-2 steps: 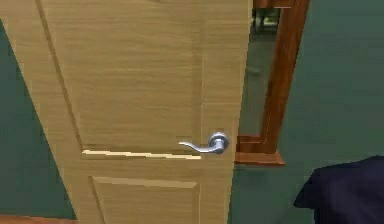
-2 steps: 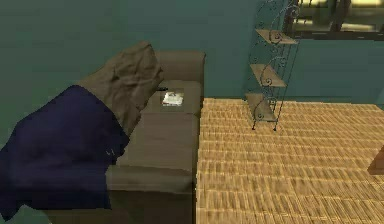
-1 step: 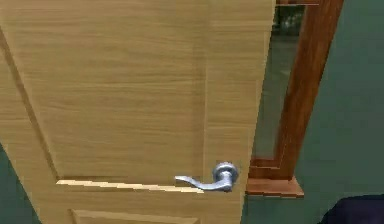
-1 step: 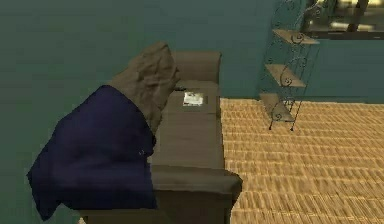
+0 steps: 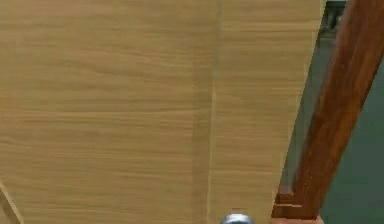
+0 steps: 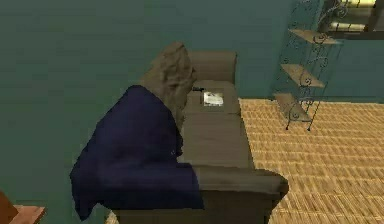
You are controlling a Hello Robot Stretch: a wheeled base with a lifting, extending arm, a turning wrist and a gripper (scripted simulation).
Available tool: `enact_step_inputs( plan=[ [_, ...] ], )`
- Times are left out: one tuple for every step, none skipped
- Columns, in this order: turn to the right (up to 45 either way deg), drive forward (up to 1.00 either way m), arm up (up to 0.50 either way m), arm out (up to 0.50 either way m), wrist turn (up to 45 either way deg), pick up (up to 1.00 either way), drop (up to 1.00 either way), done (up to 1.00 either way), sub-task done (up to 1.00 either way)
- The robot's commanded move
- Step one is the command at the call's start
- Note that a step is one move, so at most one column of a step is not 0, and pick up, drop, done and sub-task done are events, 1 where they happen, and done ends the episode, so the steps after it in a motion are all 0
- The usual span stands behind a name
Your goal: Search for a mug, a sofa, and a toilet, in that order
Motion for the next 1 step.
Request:
enact_step_inputs(
  plan=[
    [45.0,0.0,0.0,0.0,0.0,0.0,0.0,0.0,0.0]
  ],
)
